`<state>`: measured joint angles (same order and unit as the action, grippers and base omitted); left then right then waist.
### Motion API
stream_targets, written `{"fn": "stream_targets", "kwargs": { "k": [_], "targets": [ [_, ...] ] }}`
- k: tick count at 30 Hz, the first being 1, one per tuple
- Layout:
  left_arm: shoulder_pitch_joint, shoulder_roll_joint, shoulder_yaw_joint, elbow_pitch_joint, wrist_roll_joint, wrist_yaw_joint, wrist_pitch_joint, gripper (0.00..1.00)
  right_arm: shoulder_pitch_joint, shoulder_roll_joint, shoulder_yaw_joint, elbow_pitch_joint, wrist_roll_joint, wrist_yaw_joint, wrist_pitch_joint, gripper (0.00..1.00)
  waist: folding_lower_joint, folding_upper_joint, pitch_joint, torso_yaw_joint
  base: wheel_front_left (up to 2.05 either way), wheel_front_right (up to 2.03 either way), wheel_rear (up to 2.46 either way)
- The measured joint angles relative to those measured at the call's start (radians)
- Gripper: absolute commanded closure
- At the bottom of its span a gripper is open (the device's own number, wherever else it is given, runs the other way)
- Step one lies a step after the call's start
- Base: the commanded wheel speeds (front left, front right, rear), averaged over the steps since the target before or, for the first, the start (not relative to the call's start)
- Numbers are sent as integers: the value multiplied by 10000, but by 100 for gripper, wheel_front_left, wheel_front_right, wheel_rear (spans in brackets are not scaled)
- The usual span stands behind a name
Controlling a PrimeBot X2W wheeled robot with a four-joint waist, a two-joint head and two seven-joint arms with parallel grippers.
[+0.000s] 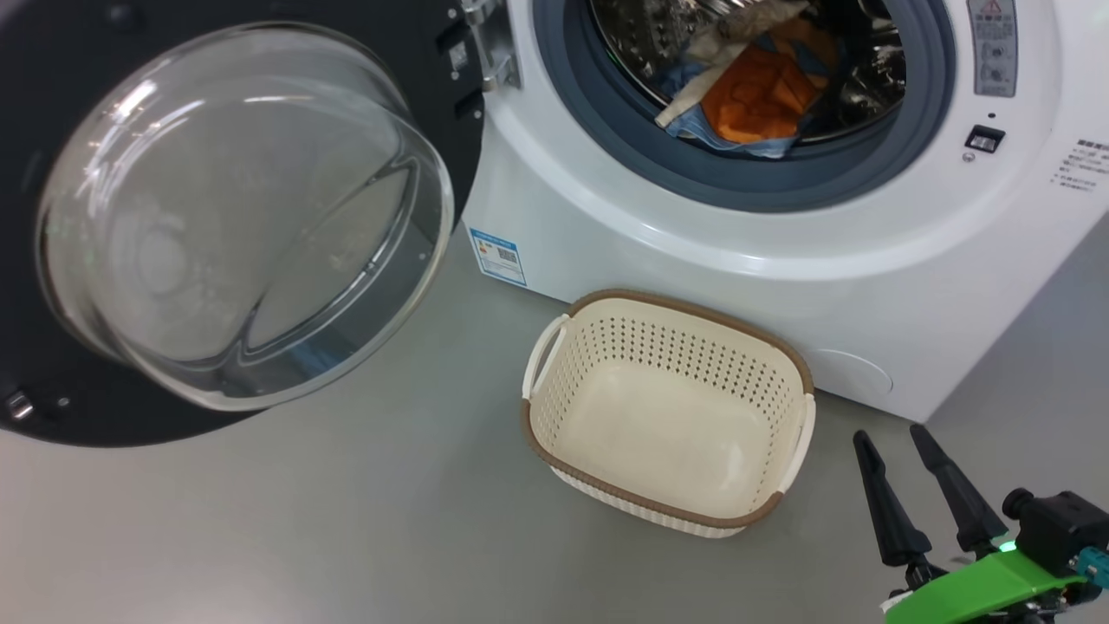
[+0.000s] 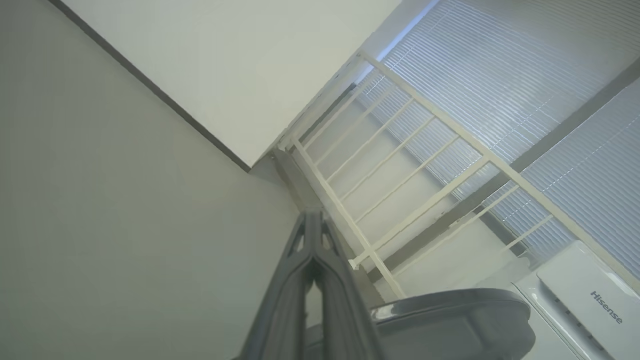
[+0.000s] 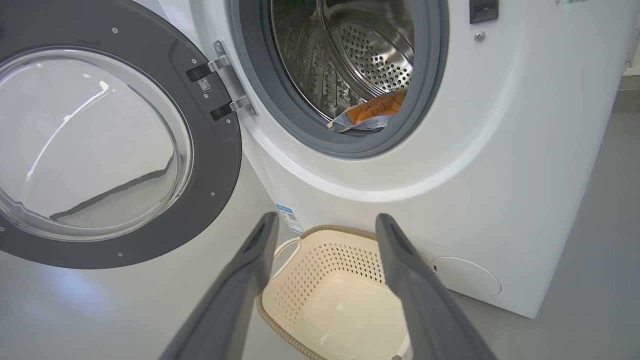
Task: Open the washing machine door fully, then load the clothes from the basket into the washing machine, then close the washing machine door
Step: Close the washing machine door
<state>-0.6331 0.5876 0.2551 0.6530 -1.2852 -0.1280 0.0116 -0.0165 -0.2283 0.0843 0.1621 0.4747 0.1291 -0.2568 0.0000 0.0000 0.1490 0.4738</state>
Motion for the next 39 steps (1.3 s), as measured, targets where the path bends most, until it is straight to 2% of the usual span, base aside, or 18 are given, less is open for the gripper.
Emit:
{"fn": "stream_targets", "kwargs": {
  "k": [5, 8, 13, 29, 39],
  "targets": [
    [-599, 405, -201, 1143, -1243, 2, 1833, 100, -94, -81, 6, -44, -67, 0, 0, 0, 0, 0, 292, -189, 0, 0, 0],
    [-827, 633, -422, 1511, -1572, 2, 2928, 100, -94, -127, 8, -44, -67, 0, 0, 0, 0, 0, 438, -284, 0, 0, 0],
    [-894, 754, -803, 1708, -1799, 2, 3887, 100, -98, -198, 27, -58, -67, 0, 0, 0, 0, 0, 604, -401, 0, 0, 0],
    [-854, 813, -1158, 1682, -1916, 2, 4201, 100, -299, -282, 56, -107, -69, 0, 0, 0, 0, 0, 688, -535, 0, 0, 0],
    [-629, 965, -1486, 1277, -2023, 6, 4999, 100, -294, -257, 36, -102, -73, 0, 0, 0, 0, 0, 530, -526, 0, 0, 0]
  ]
}}
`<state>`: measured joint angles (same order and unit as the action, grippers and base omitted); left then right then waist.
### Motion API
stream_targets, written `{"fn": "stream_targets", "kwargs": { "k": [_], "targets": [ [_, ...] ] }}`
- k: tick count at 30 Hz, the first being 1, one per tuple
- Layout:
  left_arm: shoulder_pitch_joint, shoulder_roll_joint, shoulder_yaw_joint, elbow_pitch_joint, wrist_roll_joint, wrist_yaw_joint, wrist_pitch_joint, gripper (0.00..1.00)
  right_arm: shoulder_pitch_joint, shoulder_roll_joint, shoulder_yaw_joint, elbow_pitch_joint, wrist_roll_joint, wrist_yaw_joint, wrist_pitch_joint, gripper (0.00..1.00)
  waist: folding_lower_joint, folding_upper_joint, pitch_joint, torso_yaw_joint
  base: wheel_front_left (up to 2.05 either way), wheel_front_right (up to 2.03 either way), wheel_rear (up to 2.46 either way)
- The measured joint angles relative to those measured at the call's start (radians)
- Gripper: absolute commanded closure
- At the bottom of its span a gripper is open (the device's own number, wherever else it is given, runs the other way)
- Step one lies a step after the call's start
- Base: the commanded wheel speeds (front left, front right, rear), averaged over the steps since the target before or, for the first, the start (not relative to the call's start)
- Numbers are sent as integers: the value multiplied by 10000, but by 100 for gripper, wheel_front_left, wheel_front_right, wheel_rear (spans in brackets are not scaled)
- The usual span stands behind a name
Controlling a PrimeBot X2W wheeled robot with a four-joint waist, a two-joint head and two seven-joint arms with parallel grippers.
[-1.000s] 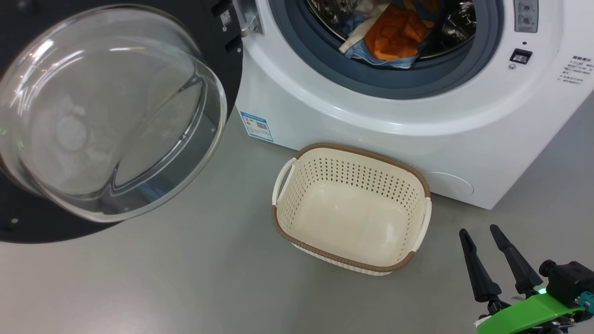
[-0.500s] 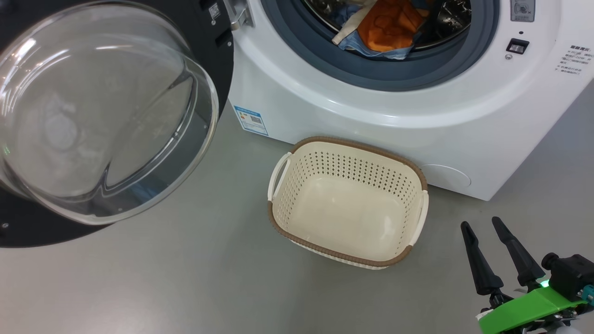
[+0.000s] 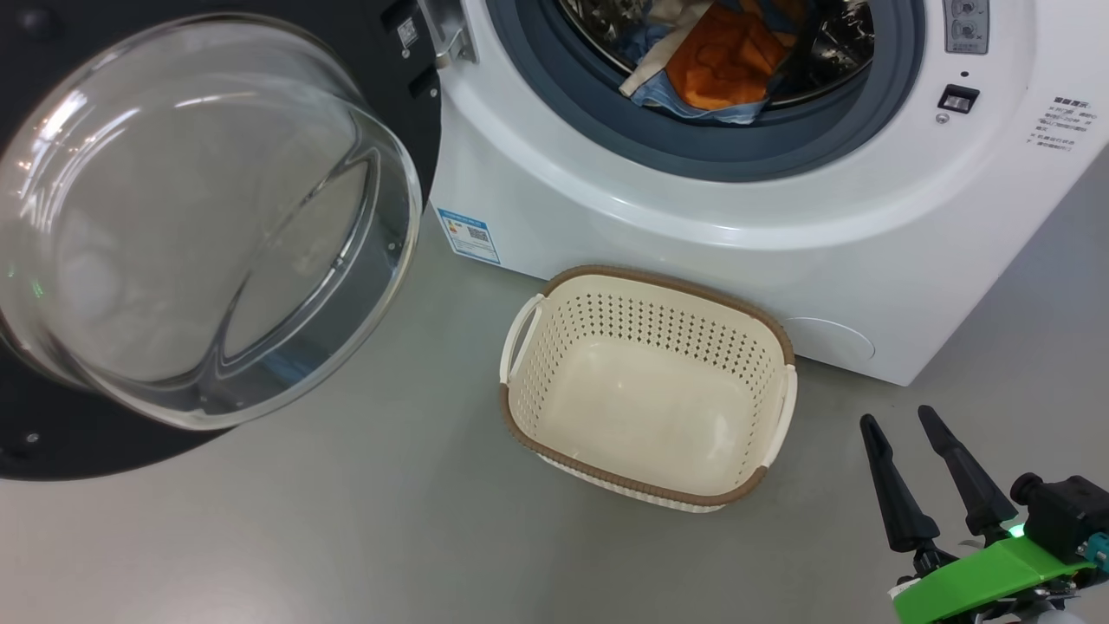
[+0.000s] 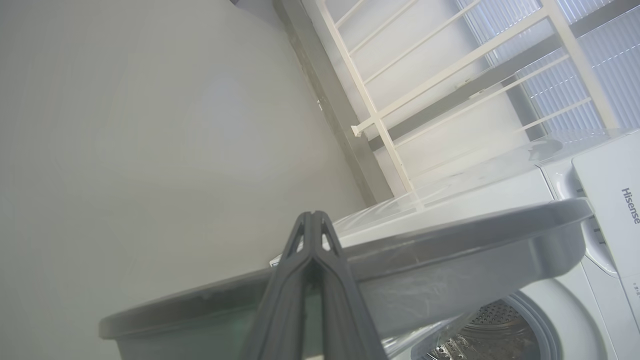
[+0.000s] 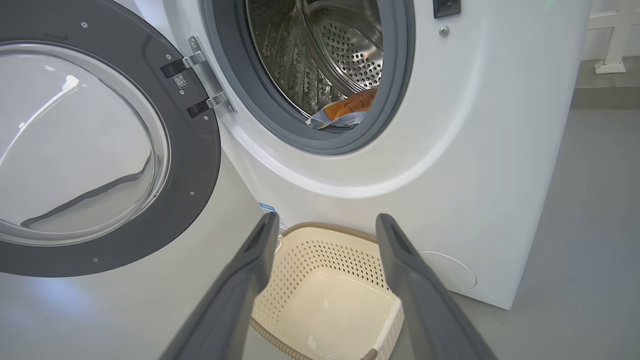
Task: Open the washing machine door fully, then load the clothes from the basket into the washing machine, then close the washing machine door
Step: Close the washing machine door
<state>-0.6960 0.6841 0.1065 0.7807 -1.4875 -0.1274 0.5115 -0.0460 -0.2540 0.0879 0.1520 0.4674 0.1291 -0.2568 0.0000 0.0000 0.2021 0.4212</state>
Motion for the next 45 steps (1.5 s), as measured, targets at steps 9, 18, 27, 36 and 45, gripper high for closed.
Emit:
{"fn": "stream_targets", "kwargs": {
  "k": [9, 18, 27, 36, 45],
  "targets": [
    [228, 174, -362, -479, -368, 0, 1087, 100, 41, 6, -50, 46, -52, 0, 0, 0, 0, 0, -122, 113, 0, 0, 0],
    [839, 173, -408, -1306, -869, -2, 2052, 100, 135, 104, -115, 69, -52, 0, 0, 0, 0, 0, -427, 205, 0, 0, 0],
    [1244, 61, -497, -2157, -1149, 0, 2947, 100, 272, 140, -151, 59, -52, 0, 0, 0, 0, 0, -625, 215, 0, 0, 0],
    [1871, -77, -441, -3350, -1565, -2, 4092, 100, 574, 142, -314, 38, -52, 0, 0, 0, 0, 0, -825, 102, 0, 0, 0],
    [2446, -382, -276, -5152, -1728, -2, 5191, 100, 701, 186, -403, 40, -67, 0, 0, 0, 0, 0, -895, -129, 0, 0, 0]
  ]
}}
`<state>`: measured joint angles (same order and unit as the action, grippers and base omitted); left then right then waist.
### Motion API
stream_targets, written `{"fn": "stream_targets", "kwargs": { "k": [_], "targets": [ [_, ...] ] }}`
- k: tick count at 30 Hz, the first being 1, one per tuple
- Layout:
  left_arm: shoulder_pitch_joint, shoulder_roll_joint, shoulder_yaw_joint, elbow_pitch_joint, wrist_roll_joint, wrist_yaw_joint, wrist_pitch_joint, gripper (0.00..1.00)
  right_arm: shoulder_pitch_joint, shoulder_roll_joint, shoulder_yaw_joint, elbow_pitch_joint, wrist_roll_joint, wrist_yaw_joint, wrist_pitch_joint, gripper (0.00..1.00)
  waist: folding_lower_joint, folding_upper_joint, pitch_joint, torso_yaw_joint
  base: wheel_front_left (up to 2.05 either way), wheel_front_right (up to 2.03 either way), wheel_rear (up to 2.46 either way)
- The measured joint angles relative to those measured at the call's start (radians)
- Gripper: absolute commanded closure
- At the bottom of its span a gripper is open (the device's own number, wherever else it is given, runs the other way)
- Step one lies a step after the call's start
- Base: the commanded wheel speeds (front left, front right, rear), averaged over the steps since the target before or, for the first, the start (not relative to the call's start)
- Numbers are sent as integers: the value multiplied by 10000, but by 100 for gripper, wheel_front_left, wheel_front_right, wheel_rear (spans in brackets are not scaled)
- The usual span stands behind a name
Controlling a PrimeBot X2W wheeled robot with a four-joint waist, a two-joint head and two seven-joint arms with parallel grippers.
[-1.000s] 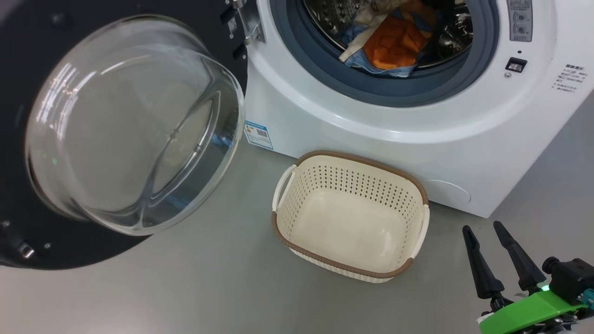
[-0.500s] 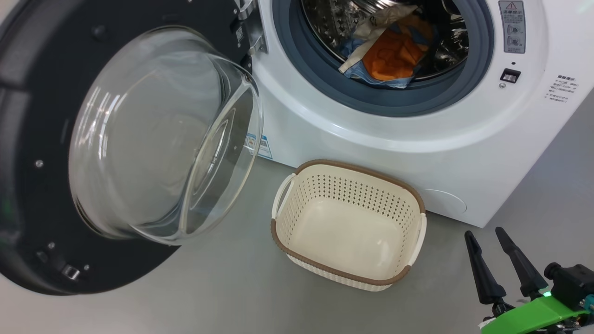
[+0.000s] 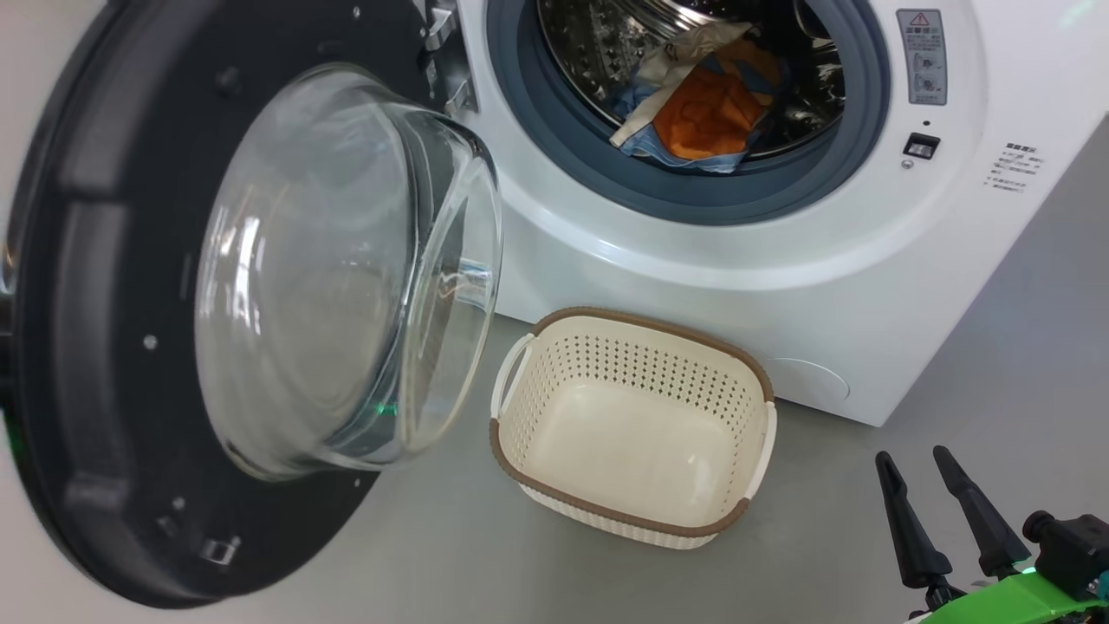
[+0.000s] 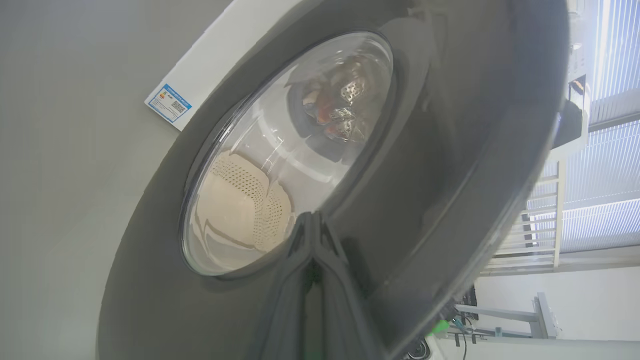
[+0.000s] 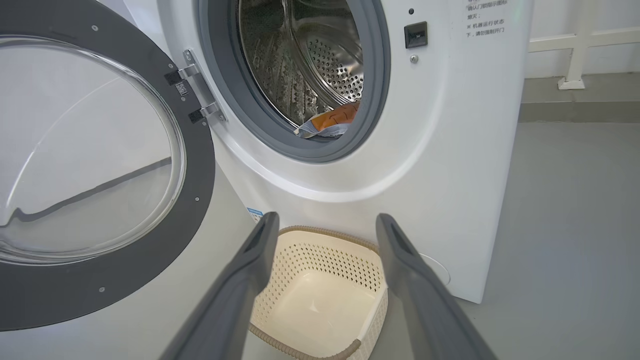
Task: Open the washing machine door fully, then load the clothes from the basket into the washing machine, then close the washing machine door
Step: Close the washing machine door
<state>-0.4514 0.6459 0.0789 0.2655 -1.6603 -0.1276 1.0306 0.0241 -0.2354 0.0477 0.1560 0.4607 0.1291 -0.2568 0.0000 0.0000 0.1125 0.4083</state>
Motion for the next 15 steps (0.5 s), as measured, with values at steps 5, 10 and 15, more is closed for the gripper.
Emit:
{"fn": "stream_targets", "kwargs": {
  "k": [5, 10, 15],
  "targets": [
    [262, -345, -12, -959, -8, 2, 550, 100, 19, 27, -8, 2, -138, 0, 0, 0, -1, 0, -35, -202, 0, 0, 0],
    [471, -779, -119, -1827, -100, 2, 1174, 100, 220, 73, -6, 8, -196, 0, 0, 0, 0, 0, -113, -495, 0, 0, 0],
    [490, -1267, -412, -2548, -94, 2, 1595, 100, 346, 134, -4, 0, -198, 0, 0, 0, 0, 1, -186, -901, 0, 0, 0]
  ]
}}
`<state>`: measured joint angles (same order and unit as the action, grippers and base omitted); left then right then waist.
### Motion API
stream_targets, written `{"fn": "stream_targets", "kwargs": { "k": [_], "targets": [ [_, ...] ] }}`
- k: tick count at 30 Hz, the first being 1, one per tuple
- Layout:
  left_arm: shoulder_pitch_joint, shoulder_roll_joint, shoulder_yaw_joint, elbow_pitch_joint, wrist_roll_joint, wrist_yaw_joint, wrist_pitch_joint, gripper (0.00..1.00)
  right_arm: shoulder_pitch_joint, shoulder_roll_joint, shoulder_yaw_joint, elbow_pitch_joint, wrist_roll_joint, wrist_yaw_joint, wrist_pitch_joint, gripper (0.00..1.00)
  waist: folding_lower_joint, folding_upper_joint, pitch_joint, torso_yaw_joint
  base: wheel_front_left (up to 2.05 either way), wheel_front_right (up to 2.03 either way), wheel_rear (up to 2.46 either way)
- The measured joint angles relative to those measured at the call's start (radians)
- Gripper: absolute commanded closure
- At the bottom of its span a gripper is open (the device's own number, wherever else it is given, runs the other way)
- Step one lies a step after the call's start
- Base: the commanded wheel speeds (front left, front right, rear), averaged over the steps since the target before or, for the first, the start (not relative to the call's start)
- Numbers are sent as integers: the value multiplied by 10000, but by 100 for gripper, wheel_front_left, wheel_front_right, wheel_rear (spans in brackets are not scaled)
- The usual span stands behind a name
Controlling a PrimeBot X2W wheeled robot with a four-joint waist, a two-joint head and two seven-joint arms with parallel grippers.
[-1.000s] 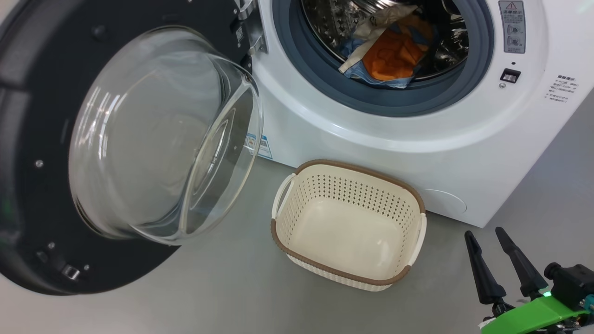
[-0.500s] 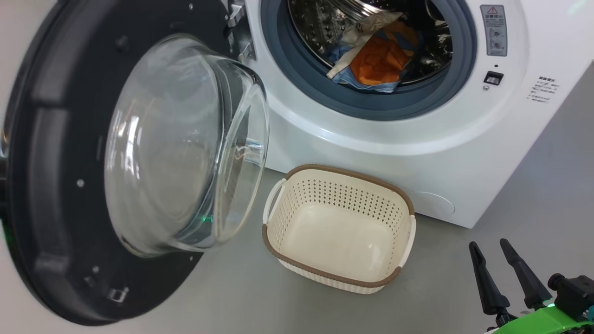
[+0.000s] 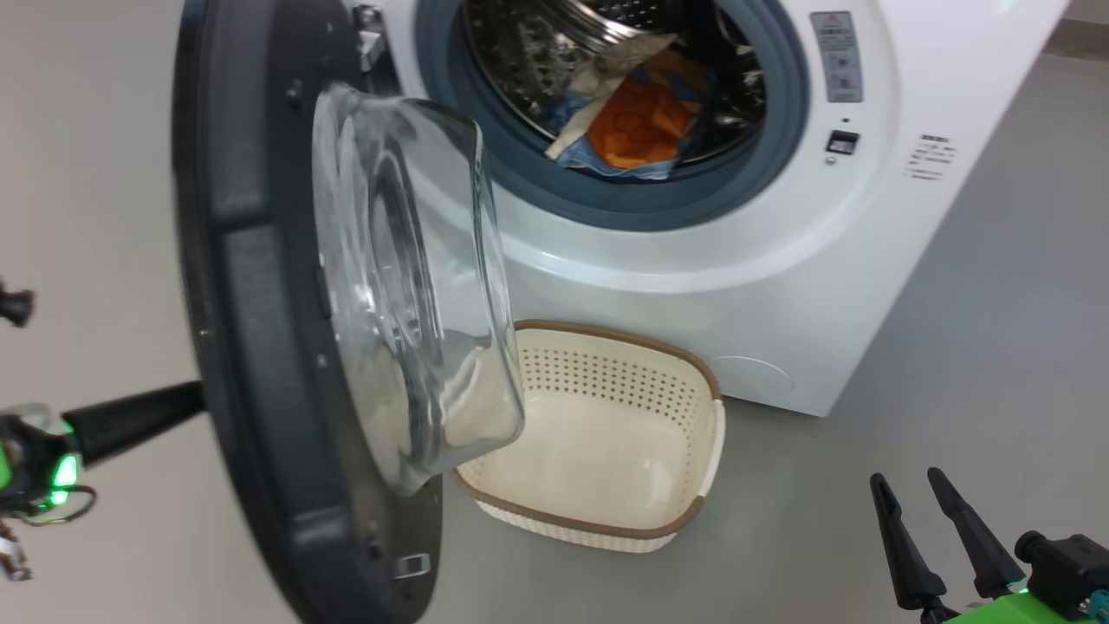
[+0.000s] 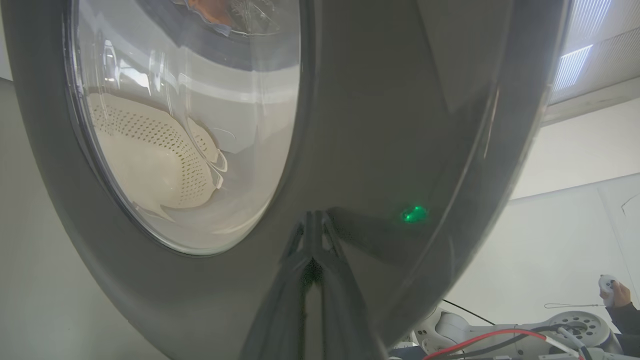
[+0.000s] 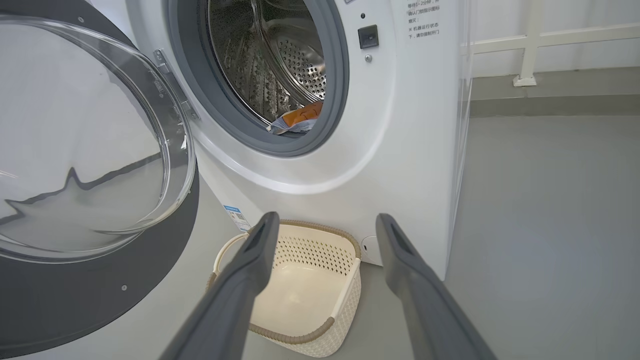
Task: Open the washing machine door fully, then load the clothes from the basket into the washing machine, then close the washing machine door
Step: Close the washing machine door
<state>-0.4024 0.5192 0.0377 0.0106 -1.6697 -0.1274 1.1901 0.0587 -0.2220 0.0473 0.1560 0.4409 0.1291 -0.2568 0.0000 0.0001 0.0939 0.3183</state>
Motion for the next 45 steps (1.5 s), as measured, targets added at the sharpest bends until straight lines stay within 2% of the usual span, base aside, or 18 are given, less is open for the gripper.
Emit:
{"fn": "stream_targets", "kwargs": {
  "k": [7, 21, 30, 36, 45],
  "targets": [
    [-114, -679, -387, -359, 318, -2, 163, 100, 3, 138, -54, -73, -2, 0, 0, 0, 0, 0, -33, -753, 0, 0, 0],
    [-1162, -1714, -874, -301, 1080, -2, -614, 100, -5, 543, -255, -169, -86, 0, 0, 0, 0, 0, 151, -2605, 0, 0, 0],
    [-1815, -1990, -911, 194, 1438, -4, -1415, 100, -26, 642, -311, -263, -86, 0, 0, 0, -1, 0, 347, -3608, 0, 0, 0],
    [-1934, -2021, -984, 290, 1436, -4, -1536, 100, -27, 671, -345, -265, -86, 0, 0, 0, 0, 0, 415, -3791, 0, 0, 0],
    [-1673, -1875, -1009, 105, 1436, -4, -1923, 100, -181, 740, -364, -268, -88, 0, 0, 0, 0, 0, 391, -3419, 0, 0, 0]
  ]
}}
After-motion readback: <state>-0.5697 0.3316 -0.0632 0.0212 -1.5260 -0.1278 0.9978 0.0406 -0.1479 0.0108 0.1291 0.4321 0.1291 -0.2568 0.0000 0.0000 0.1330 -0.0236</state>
